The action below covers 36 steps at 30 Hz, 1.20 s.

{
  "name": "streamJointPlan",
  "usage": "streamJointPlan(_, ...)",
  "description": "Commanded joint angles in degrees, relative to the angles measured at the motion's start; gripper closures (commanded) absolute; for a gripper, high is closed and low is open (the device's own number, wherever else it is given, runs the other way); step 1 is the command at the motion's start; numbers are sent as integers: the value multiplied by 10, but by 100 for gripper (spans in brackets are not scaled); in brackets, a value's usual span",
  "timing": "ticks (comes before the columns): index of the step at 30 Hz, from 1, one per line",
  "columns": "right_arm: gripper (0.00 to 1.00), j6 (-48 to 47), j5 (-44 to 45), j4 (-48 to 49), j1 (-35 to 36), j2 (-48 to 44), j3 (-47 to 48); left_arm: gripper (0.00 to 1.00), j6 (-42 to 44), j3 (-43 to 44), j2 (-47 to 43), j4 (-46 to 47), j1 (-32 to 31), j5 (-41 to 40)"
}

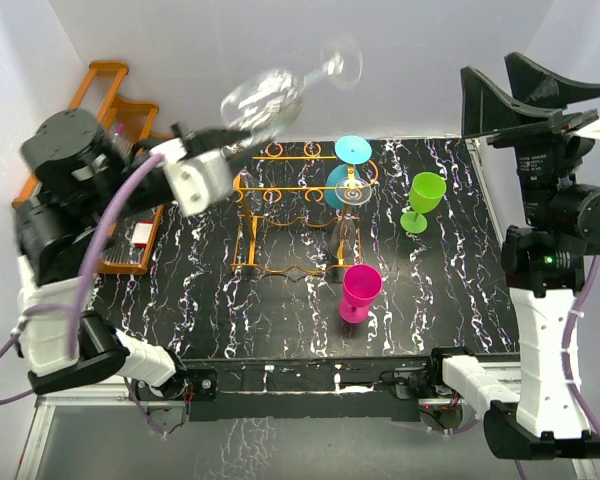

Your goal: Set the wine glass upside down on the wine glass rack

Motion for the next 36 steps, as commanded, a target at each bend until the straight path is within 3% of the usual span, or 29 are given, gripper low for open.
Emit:
streamJointPlan(1,0,103,-46,82,19,39,13,100,88,-53,31,306,2,-97)
streamJointPlan(4,0,171,-75,136,19,65,-12,100,157,-133,27,470,2,-115)
streamJointPlan(10,1,343,-153,285,22,138,-30,100,408,-443,-6,926,-8,-74)
streamJointPlan(11,2,359,-155,304,23,144,-32,100,439,-474,-8,960,-13,-61)
streamJointPlan(21,3,393,-162,360,62,165,-47,100,579,-618,-15,1139,-48,-35)
streamJointPlan(32,19,388,-168,451,136,195,-17,100,557,-624,20,1214,-48,-53)
streamJointPlan(36,16,347,-160,440,162,208,15,100,566,-655,14,1211,-48,-43)
